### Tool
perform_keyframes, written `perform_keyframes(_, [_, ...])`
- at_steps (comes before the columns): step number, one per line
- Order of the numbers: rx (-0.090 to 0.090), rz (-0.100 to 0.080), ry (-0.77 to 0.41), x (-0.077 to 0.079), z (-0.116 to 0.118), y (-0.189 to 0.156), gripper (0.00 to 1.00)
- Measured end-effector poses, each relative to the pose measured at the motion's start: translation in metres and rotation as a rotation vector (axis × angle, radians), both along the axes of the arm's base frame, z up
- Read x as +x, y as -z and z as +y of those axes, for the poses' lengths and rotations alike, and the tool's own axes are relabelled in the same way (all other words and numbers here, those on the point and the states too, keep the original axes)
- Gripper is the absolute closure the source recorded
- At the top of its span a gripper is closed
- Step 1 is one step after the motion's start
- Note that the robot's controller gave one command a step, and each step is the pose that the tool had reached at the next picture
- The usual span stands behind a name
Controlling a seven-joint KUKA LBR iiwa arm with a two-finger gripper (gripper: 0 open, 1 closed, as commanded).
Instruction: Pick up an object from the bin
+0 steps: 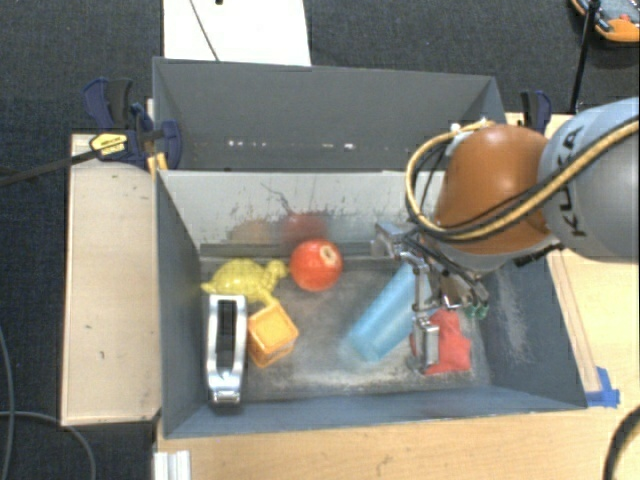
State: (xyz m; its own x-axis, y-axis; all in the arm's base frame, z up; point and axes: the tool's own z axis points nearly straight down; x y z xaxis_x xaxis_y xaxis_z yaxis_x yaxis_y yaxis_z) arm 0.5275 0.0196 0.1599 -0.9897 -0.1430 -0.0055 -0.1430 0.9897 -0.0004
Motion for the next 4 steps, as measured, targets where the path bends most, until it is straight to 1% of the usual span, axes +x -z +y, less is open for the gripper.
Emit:
perform_keyframes(1, [0.000, 0.003, -0.188, 0.044, -0.014, 0.014, 0.00])
perform_keyframes(2, [0.000, 0.003, -0.144, 0.053, -0.021, 0.028, 0.00])
perform_keyframes(3, [-0.002, 0.002, -0.497, 0.059, -0.023, 0.071, 0.00])
perform_keyframes(4, [0.000, 0.005, -0.535, 0.057, -0.022, 0.089, 1.00])
